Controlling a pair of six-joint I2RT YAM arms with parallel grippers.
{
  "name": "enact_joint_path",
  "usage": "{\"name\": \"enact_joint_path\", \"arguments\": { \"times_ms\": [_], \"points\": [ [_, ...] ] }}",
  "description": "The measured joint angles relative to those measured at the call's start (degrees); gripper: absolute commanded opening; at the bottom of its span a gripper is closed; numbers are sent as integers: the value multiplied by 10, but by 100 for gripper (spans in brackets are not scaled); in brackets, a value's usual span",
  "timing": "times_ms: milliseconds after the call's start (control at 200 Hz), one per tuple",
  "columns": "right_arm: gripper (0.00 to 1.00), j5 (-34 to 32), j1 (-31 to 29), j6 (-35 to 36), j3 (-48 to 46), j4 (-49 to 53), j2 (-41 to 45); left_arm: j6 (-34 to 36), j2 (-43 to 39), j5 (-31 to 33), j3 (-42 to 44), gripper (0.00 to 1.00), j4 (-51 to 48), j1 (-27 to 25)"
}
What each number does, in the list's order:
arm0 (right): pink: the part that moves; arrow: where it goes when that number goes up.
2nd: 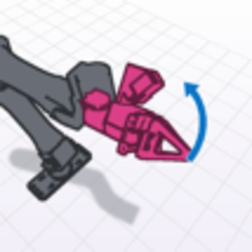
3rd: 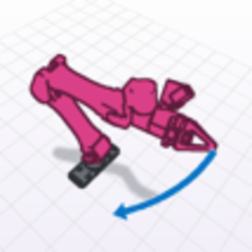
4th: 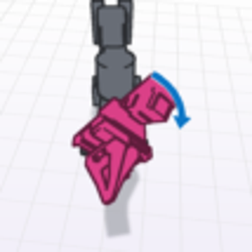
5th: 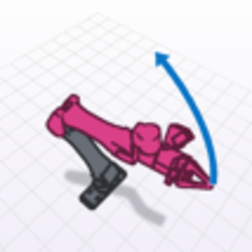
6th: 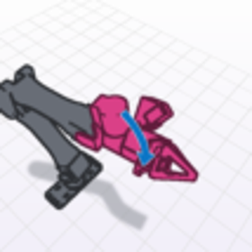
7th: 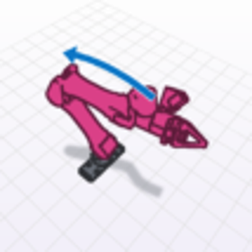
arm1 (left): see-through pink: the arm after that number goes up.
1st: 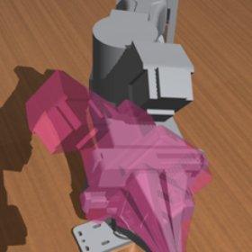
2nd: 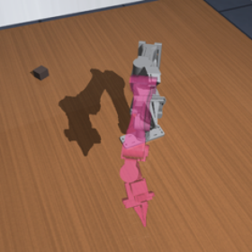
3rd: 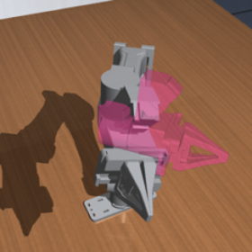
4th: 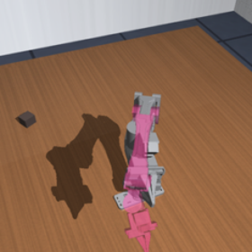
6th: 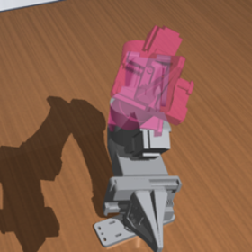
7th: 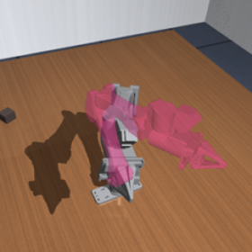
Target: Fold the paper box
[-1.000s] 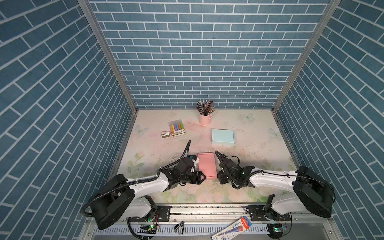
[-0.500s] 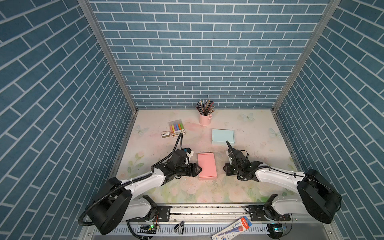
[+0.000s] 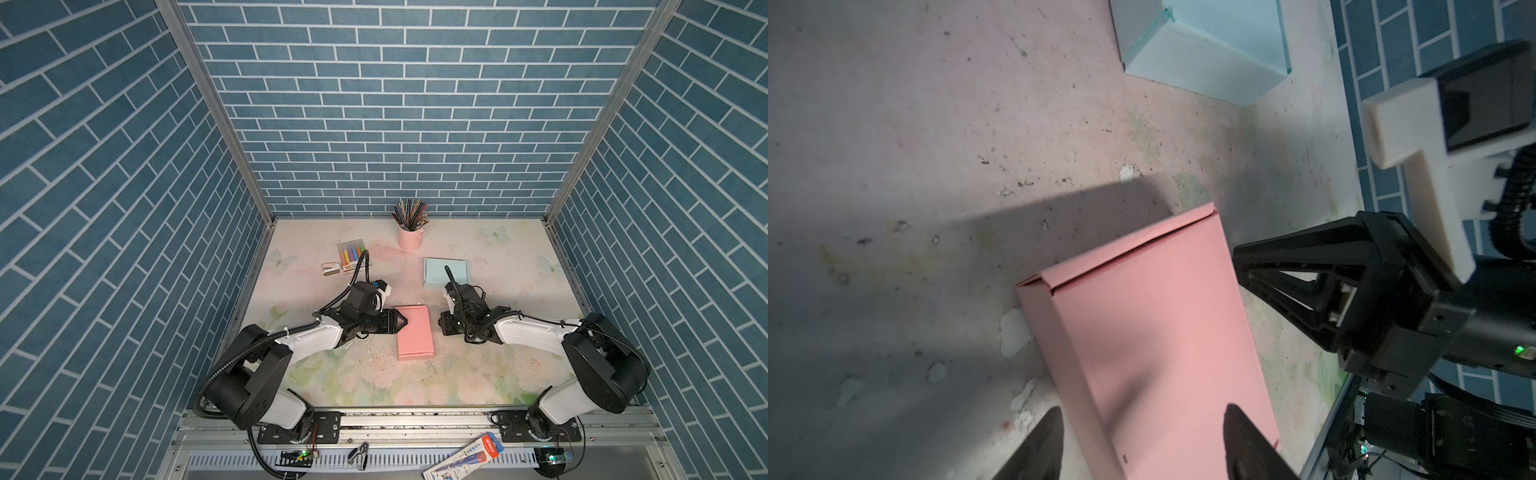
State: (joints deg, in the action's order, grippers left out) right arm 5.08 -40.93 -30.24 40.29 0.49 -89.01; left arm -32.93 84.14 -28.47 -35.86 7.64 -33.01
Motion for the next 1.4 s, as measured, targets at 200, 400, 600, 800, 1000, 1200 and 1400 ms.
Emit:
{"name": "enact_joint_path", "arguments": {
  "times_ms": [200,400,600,800,1000,1200,1400],
  "points": [
    [17,11,1,10,27,-10,-37,-1,20,-12,-1,60,18,0],
    [16,23,1,18,48,-16,-61,-3,30,-18,-2,60,32,0],
    [15,29,1,21,51,-20,-70,-9,40,-23,-2,60,47,1],
    [15,29,-6,21,65,-19,-80,-12,47,-23,-3,60,49,1],
    [15,24,-14,20,76,-19,-82,-14,47,-20,-3,59,46,3],
    [15,21,-21,15,75,-18,-82,-14,47,-14,-3,60,44,5],
    [15,23,-26,4,57,-22,-76,-14,47,-13,-3,60,44,5]
  ]
}}
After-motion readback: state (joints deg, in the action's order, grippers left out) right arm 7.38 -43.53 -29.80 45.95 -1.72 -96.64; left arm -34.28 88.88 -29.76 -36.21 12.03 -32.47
